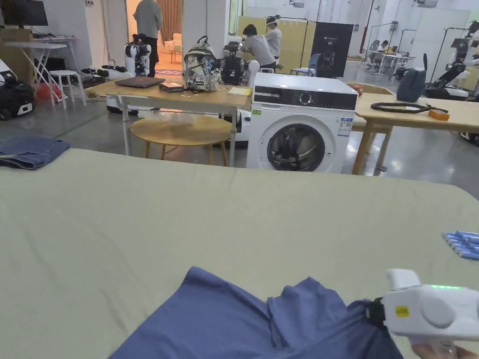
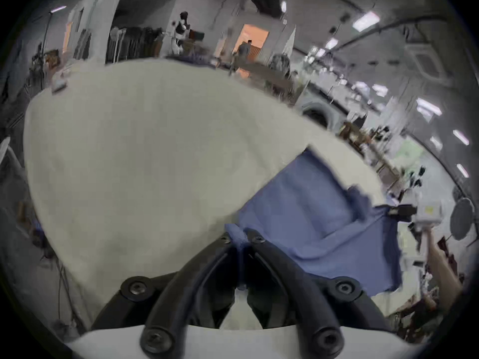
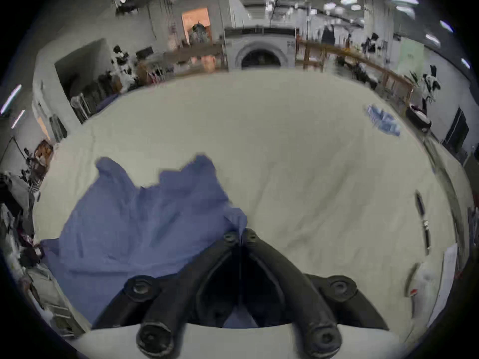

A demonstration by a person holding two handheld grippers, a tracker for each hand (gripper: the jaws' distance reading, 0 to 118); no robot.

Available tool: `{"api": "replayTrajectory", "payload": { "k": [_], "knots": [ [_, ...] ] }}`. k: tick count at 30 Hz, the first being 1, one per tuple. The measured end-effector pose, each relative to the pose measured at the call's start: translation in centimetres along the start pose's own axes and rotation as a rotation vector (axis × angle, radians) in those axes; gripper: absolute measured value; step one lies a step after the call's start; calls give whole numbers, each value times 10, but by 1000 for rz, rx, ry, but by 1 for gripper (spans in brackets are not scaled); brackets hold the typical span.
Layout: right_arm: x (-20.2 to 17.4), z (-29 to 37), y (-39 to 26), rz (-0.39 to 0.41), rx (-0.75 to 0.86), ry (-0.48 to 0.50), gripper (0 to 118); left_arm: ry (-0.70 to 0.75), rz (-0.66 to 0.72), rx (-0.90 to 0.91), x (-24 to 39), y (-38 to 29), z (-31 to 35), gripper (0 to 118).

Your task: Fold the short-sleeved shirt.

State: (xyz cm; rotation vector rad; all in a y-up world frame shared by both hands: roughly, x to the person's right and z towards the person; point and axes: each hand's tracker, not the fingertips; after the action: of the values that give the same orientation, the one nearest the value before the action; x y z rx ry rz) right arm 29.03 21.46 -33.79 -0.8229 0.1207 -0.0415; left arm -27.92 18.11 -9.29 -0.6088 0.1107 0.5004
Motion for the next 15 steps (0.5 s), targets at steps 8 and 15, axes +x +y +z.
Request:
{"api": "replayTrajectory", "payload": {
  "k": [8,15],
  "knots": [
    [-11,181,65,43,428,11,0,-237,-122,230,84,140,52,1],
    [-9,227,91,-8,671,-58,0,-262,-215,459,124,267,85,0]
  ]
}}
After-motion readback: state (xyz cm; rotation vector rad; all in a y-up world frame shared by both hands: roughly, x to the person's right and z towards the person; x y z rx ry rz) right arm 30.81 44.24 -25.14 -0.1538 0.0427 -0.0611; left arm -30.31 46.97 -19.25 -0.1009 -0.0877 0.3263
